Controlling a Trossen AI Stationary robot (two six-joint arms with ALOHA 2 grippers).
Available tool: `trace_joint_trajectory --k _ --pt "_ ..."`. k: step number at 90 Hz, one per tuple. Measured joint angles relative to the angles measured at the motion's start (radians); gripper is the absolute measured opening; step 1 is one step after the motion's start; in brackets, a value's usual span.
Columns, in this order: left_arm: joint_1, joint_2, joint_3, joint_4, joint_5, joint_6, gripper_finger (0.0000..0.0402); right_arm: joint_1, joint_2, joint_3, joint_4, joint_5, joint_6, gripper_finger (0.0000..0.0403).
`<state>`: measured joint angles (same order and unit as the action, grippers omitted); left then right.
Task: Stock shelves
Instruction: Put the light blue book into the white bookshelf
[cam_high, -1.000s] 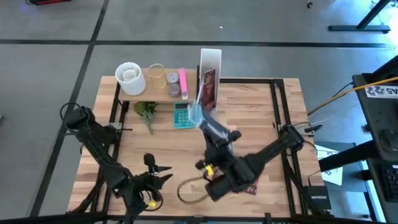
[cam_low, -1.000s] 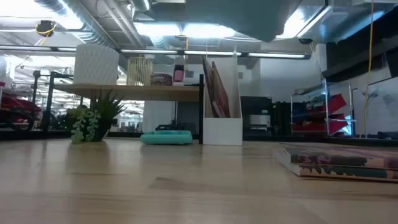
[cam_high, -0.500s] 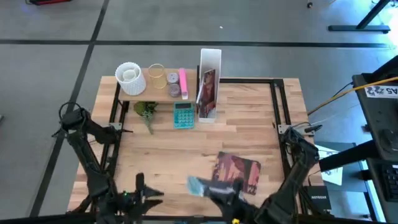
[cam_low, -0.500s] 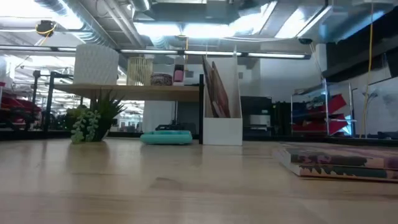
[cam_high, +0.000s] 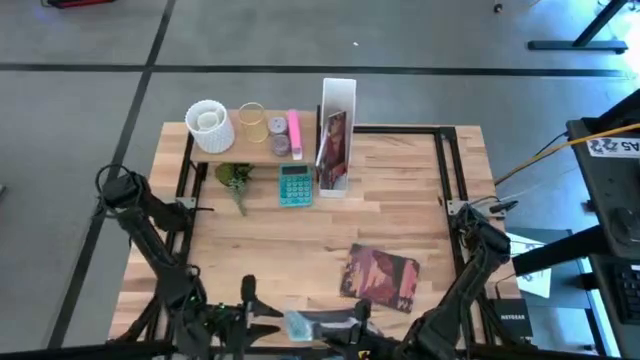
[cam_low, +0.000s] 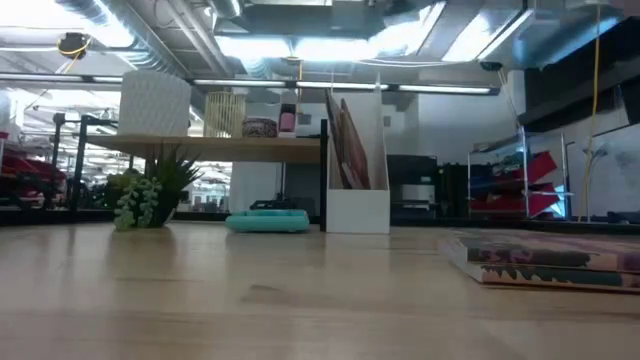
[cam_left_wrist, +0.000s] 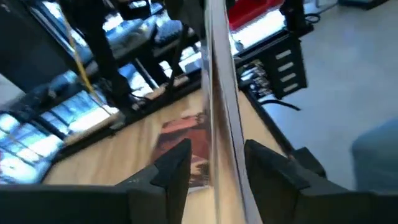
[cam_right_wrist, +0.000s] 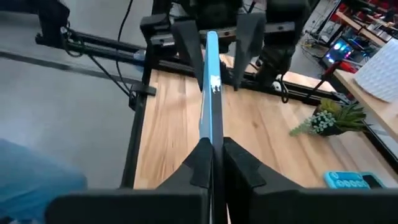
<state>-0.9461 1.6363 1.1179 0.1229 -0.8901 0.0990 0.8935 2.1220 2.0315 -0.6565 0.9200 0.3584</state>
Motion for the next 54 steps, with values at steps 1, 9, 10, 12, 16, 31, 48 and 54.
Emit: trace_joint_trajectory --k 1,9,10,12,16,31,48,54 --pt "0.005 0.0 0.0 -0.006 0.01 -0.012 0.0155 -0.001 0.0 0.0 0.0 -0.001 0.0 0.0001" --pt "0.043 0.0 0.0 -0.044 0.087 -0.084 0.0183 -0.004 0.0 0.0 -0.003 -0.019 0.001 0.0001" --pt "0.048 0.0 0.0 -0.048 0.098 -0.094 0.0187 -0.004 0.0 0.0 -0.003 -0.022 0.001 0.0001" --pt "0.056 0.0 0.0 -0.056 0.126 -0.111 0.0193 -0.004 0.0 0.0 -0.004 -0.024 0.001 0.0001" --pt "0.074 0.0 0.0 -0.073 0.195 -0.128 0.0205 -0.004 0.0 0.0 -0.006 -0.027 0.001 0.0001" --pt "0.106 0.0 0.0 -0.084 0.252 -0.203 0.0223 -0.004 0.0 0.0 -0.006 -0.029 0.003 0.0001" --pt "0.105 0.0 0.0 -0.086 0.259 -0.222 0.0223 -0.015 0.003 0.0 -0.039 -0.015 0.038 0.0001" --pt "0.093 0.001 0.0 -0.084 0.254 -0.213 0.0223 -0.024 0.003 0.0 -0.088 -0.014 0.087 0.0001"
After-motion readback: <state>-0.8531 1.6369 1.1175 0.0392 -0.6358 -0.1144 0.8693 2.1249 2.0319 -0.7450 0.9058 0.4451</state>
